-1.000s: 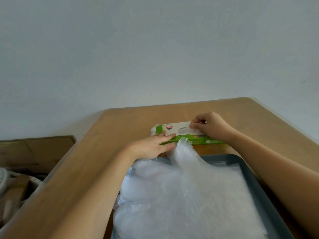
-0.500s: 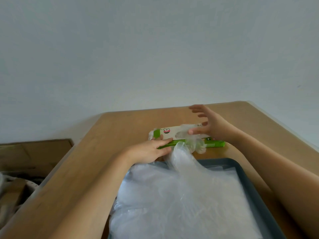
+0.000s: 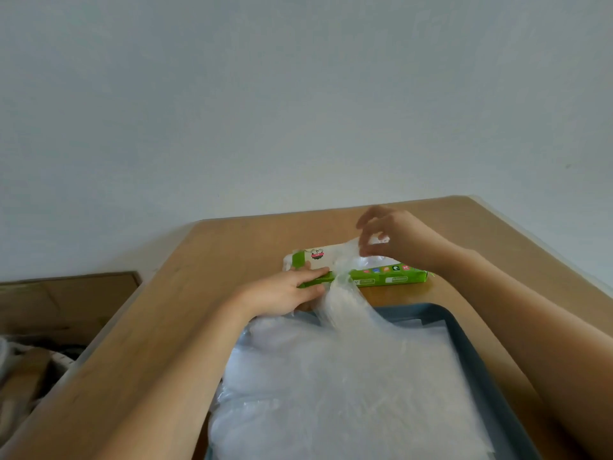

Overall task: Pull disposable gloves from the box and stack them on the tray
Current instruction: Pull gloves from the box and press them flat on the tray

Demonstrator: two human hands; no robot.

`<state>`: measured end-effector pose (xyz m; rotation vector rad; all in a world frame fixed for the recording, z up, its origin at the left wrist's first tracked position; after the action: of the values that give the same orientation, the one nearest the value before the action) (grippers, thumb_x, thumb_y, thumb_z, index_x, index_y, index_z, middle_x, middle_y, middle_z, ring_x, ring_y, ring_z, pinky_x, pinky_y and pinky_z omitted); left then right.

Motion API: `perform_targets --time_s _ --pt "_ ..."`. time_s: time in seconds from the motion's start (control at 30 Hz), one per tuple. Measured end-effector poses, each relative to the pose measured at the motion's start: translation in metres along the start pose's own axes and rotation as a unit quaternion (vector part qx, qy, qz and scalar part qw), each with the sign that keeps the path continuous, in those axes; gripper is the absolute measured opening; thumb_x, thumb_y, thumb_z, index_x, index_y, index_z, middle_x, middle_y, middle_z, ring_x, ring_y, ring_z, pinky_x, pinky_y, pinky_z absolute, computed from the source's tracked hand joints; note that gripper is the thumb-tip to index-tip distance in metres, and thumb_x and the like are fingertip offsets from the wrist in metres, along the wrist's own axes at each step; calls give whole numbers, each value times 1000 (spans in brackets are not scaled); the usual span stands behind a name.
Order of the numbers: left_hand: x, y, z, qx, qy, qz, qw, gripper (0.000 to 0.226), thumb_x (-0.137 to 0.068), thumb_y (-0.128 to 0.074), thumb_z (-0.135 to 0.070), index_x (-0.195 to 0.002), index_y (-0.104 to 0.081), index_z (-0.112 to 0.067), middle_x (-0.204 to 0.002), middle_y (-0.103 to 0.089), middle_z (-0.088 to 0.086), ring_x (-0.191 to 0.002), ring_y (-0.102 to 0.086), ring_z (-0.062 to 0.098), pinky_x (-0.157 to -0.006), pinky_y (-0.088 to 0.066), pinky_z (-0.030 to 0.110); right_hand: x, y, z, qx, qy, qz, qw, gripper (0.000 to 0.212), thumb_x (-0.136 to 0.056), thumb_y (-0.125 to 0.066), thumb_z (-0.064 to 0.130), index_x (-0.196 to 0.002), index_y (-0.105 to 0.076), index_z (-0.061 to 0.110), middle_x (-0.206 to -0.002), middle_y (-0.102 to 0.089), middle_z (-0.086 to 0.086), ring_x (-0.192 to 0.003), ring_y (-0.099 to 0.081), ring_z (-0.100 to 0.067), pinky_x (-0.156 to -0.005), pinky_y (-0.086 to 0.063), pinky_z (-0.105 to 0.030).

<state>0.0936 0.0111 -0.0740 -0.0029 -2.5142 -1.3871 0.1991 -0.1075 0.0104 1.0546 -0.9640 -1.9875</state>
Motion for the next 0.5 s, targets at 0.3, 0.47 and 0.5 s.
perform_targets --time_s 0.3,0.47,0.5 --pt "-4 70 -31 98 0 -184 978 40 -82 -66 -52 -104 -72 -19 -89 -68 -13 -83 -63 3 -77 -47 20 1 10 -24 -154 -101 -80 980 21 -96 -54 18 -92 -73 10 -86 -71 -6 -84 -65 -22 -79 -51 -34" --pt "-23 69 -60 217 -28 -201 955 20 -74 -81 -24 -91 -71 -19 -86 -72 -3 -77 -65 4 -70 -50 20 -1 2 -22 -167 -105 -61 979 24 -97 -53 21 -90 -73 9 -76 -66 -10 -63 -50 -14 -62 -40 -28" --pt "-25 67 -63 211 -24 -211 954 12 -76 -80 -19 -83 -70 -20 -80 -71 -3 -69 -63 1 -68 -49 20 -1 1 -24 -173 -112 -64 976 24 -96 -54 22 -87 -72 9 -74 -65 -11 -62 -49 -13 -60 -39 -27"
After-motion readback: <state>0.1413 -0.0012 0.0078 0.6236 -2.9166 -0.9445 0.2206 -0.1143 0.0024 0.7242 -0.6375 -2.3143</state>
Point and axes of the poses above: each hand's wrist, its own x-axis away from the middle knuckle, its own y-axis out of the back of the hand, z = x × y, the point moved 10 cm from there along -x, towards the middle knuckle
